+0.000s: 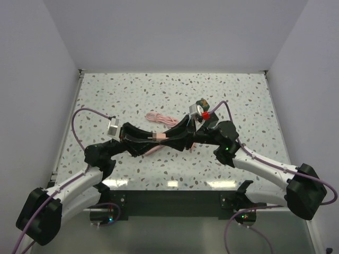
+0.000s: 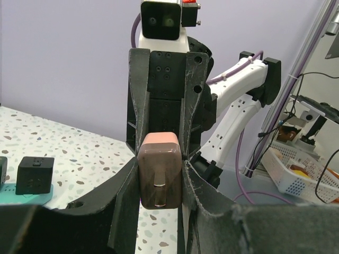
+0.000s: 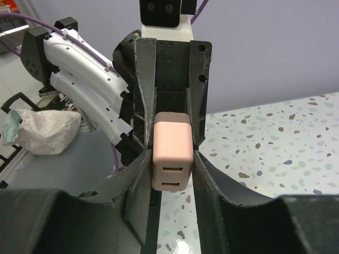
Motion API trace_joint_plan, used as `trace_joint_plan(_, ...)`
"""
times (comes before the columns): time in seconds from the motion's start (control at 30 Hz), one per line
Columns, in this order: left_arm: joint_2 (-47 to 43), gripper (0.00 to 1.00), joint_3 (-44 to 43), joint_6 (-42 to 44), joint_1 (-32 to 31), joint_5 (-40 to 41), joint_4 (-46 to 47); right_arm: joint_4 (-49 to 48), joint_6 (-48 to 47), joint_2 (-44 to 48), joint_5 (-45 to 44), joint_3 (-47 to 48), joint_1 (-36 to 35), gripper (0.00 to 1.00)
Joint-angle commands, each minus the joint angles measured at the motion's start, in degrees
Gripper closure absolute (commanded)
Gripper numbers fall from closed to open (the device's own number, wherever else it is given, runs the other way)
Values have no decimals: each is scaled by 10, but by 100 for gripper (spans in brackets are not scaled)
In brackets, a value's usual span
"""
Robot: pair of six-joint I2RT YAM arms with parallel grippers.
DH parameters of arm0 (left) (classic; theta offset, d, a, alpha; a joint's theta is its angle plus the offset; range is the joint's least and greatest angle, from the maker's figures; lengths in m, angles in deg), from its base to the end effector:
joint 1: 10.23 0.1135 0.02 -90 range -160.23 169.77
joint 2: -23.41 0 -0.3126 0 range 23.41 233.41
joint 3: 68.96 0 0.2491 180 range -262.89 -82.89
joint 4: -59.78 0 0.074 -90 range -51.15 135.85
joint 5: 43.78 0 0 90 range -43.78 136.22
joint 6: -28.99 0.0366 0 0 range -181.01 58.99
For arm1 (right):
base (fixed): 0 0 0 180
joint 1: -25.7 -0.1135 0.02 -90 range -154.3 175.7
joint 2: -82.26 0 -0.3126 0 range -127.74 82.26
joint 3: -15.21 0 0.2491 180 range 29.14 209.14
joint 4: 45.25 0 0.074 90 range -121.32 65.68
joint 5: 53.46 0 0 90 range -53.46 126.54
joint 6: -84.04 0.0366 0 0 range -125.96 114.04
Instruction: Insert the plug
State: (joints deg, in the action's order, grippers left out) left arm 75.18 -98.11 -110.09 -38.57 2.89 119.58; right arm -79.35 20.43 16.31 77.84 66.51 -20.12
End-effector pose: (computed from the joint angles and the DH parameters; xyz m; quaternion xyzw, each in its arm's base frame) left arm 0.1084 -0.0870 0.3241 0.2508 0.4661 -0.6487 0.5468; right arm 0.1425 0.1813 0.3698 -0.3750 0.4841 0.6147 0.4972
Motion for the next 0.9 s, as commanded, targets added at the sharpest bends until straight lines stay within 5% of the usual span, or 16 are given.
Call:
trace_joint_plan(0.0,9,100,-13,-8,-6,3,116,-71,6,-4,23,-4,-1,64)
trace_joint_plan(0.1,22,100,-12,-14,-8,-5,126,-83,7,-12,37,-1,-1,78)
trace_joint_plan(0.13,25,100,-10,-15,-9,-6,127,-94,9,-13,37,-1,-1,94)
trace_joint_plan(0.17,32,100,-9,-18,-9,-7,133,-101,11,-14,35,-2,-1,100)
trace_joint_plan(0.27,43,65,-5,-19,-9,-5,131,-111,11,-8,24,-7,-1,100)
trace_joint_plan(0.3,44,43,-3,-17,-8,-4,129,-87,-4,2,20,-6,-1,100)
trace_joint_plan(0.4,32,16,-6,15,-9,9,79,-12,-50,47,-16,4,-1,100)
trace_joint_plan(0.5,2,0,-9,64,-8,33,-2,141,-91,95,-69,26,3,100)
trace_joint_plan(0.67,-53,0,8,122,-6,61,-90,329,-139,144,-171,103,10,100)
trace_joint_plan(0.87,-101,0,21,208,-4,191,-269,564,-158,74,-252,230,12,100)
